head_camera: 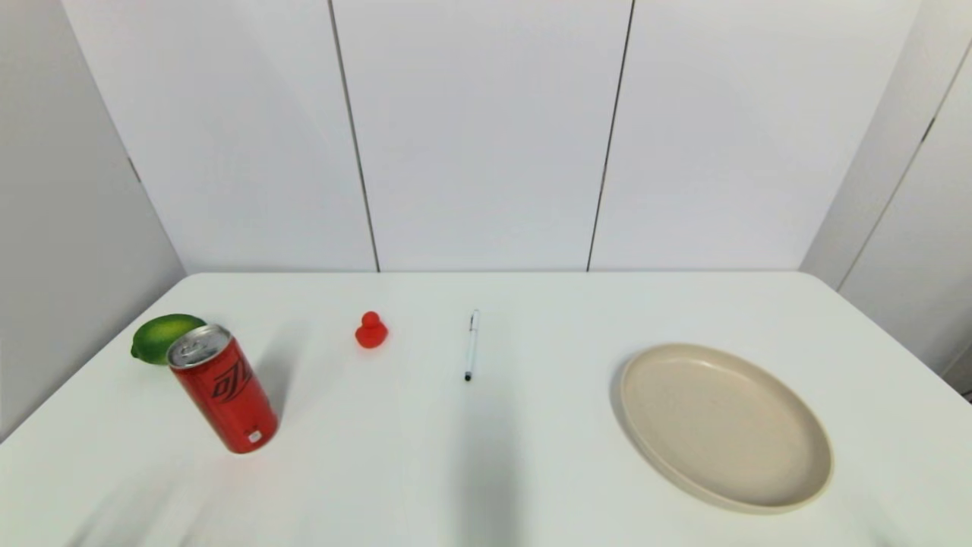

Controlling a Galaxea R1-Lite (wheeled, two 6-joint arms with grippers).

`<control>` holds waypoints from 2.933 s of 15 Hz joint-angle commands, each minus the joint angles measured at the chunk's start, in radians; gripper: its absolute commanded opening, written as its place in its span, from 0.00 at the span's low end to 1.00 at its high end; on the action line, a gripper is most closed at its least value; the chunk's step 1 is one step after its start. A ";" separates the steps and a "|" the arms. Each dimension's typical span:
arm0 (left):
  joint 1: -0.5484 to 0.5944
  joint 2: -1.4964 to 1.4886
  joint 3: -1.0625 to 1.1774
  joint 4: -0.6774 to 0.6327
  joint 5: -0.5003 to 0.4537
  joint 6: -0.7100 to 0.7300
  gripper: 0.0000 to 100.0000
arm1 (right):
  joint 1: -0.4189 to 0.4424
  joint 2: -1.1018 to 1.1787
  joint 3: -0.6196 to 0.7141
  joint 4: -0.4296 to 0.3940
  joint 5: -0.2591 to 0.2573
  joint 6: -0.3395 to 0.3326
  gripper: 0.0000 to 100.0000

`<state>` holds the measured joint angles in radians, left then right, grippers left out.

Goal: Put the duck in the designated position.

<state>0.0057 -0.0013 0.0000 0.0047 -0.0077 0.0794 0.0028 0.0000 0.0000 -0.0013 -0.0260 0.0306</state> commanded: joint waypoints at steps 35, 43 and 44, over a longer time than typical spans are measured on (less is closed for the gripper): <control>0.000 0.000 0.000 0.000 0.000 0.000 1.00 | 0.000 0.000 0.000 0.000 0.000 0.005 1.00; 0.000 0.010 0.000 -0.002 0.008 -0.078 1.00 | 0.000 0.000 0.000 0.000 0.000 0.005 1.00; 0.000 0.041 0.000 0.000 0.008 -0.076 1.00 | 0.000 0.002 0.000 0.000 0.000 0.005 1.00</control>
<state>0.0057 0.0023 0.0000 0.0036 -0.0004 0.0036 0.0028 0.0000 0.0000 -0.0013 -0.0260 0.0351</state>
